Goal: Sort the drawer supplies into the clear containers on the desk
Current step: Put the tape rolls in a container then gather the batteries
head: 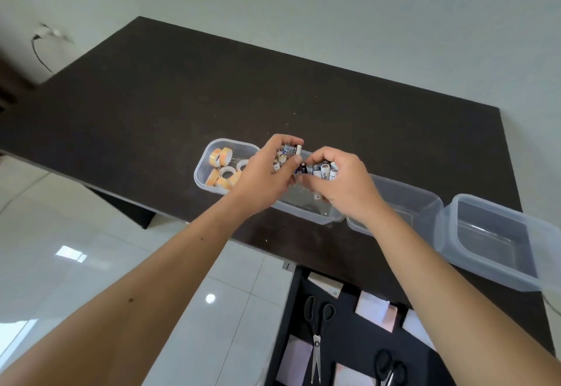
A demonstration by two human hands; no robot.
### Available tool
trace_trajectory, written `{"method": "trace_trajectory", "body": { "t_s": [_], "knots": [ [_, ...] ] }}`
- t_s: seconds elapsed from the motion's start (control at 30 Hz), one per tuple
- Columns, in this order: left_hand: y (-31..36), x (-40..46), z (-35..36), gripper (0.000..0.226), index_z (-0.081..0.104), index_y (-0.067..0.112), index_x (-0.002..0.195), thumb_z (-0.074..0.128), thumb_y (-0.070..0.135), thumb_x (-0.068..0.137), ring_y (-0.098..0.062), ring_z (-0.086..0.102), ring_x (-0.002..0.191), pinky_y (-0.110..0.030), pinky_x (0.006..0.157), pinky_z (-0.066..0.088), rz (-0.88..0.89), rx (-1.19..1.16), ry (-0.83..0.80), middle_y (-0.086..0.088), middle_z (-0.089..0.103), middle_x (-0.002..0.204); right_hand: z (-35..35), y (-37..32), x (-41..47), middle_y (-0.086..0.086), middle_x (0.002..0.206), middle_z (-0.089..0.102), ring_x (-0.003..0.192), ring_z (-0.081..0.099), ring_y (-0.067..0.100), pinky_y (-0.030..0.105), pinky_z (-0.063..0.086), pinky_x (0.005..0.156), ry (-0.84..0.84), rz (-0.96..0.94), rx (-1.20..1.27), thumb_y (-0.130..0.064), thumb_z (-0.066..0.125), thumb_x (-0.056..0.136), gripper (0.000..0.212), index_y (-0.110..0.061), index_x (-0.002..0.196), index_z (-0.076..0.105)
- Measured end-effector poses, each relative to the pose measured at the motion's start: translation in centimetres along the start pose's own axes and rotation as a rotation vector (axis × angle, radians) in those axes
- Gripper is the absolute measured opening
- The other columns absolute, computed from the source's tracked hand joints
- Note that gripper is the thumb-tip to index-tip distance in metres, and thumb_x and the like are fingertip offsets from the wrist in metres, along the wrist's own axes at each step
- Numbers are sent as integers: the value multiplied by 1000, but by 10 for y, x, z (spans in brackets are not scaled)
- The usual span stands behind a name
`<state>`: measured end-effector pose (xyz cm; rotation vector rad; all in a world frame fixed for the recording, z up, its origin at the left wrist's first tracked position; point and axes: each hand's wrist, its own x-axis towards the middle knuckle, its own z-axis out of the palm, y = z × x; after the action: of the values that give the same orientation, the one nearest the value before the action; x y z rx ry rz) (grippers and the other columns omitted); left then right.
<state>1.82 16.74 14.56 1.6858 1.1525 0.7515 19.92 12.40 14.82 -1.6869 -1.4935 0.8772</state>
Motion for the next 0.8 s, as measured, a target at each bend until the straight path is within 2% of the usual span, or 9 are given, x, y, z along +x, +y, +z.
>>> {"method": "trace_trajectory", "body": {
  "t_s": [0.07,0.13,0.3,0.37,0.43,0.5,0.6,0.7,0.8],
  "knots": [
    [-5,6,6,29,52,32,136,57,26,108,-14,74,93,-31,75,66,-14,16,-8,8,69,116,5,8,7,-10,88,74,70,70,11,35,61,68,11,9,-32,-29,88,87,19,-28,100,74],
    [-11,11,11,25,56,33,132,57,27,108,-12,73,96,-30,73,64,-21,50,-8,9,68,118,8,12,10,-13,87,73,77,68,7,29,55,71,10,3,-87,-28,87,87,17,-28,99,74],
    [-17,17,15,19,65,29,123,64,25,104,-5,65,115,-28,95,58,-33,22,2,12,69,122,7,14,12,-12,88,77,83,70,5,25,53,73,25,-7,-110,-21,85,87,15,-28,97,76],
    [-15,15,13,19,66,30,122,65,24,103,-4,65,114,-25,93,56,-25,48,-14,14,69,120,5,12,10,-12,90,79,84,74,3,24,59,78,38,-18,-59,-17,86,86,16,-26,96,77],
    [-12,14,12,19,66,29,120,66,22,103,-4,67,108,-19,88,55,-14,49,-15,16,70,116,3,10,8,-11,93,81,89,76,3,29,62,87,57,-33,-19,-14,86,86,15,-23,96,78],
    [-7,12,11,20,66,28,121,67,22,102,-2,69,103,-14,82,52,-5,53,-3,15,70,116,0,8,5,-9,92,81,89,77,7,33,63,89,80,-36,6,-14,86,86,14,-23,95,78],
    [-1,9,9,25,63,27,125,68,20,102,-6,73,88,-28,74,61,9,35,27,13,70,120,-6,6,-2,-7,90,80,87,76,10,36,63,88,103,-42,14,-15,86,86,13,-22,94,78],
    [6,1,6,26,63,27,125,68,18,101,-25,76,87,-52,73,65,-5,10,33,11,70,120,-11,3,-13,-6,90,79,86,77,12,32,63,85,115,-44,25,-12,85,87,13,-21,94,78],
    [11,-9,6,23,64,27,122,68,17,101,-20,77,92,-52,80,65,-14,16,25,10,71,117,-17,0,-28,-5,89,80,82,77,13,25,62,81,123,-41,42,-12,86,87,13,-19,94,78]
  ]
}}
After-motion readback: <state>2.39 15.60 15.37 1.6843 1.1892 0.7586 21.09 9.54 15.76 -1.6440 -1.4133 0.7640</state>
